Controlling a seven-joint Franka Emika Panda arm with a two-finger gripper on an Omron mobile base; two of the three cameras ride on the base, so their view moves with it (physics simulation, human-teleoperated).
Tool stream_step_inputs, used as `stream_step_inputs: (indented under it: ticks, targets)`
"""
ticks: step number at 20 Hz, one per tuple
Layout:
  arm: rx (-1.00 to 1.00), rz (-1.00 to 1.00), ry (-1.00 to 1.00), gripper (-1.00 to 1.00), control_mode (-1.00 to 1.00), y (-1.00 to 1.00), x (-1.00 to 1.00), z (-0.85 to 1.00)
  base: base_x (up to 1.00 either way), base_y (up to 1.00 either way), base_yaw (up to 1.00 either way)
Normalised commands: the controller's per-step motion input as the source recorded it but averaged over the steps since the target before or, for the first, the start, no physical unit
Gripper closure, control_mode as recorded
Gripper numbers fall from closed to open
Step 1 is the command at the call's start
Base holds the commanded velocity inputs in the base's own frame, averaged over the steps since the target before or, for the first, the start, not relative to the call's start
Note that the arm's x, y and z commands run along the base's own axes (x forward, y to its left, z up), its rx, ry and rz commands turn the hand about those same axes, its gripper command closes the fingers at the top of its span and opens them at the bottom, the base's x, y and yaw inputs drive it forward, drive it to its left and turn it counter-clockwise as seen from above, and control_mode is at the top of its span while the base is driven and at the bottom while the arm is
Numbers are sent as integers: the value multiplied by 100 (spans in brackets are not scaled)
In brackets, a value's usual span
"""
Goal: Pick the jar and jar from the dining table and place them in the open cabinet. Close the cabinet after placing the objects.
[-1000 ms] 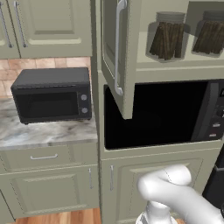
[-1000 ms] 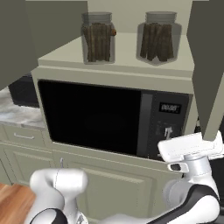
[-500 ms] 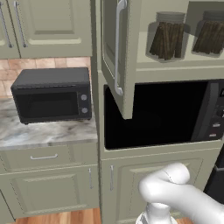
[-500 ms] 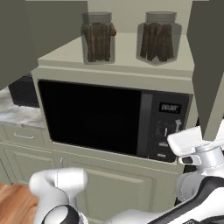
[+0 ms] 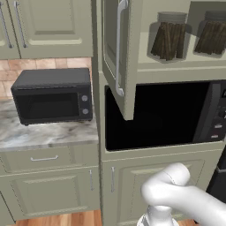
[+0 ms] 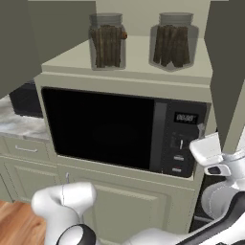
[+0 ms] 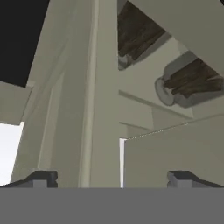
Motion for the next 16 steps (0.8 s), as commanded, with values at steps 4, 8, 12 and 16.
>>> stream_step_inputs:
  ticks: [4, 8, 12, 16]
  targets:
    - [-19, 0, -19, -100, -100, 23, -61, 36, 0, 0, 0]
    - [-29, 0, -13, -100, -100, 60, -63, 29, 0, 0, 0]
    - [-40, -10, 0, -100, -100, 100, -20, 11, 0, 0, 0]
    - [-37, -15, 0, -100, -100, 100, 1, 10, 0, 0, 0]
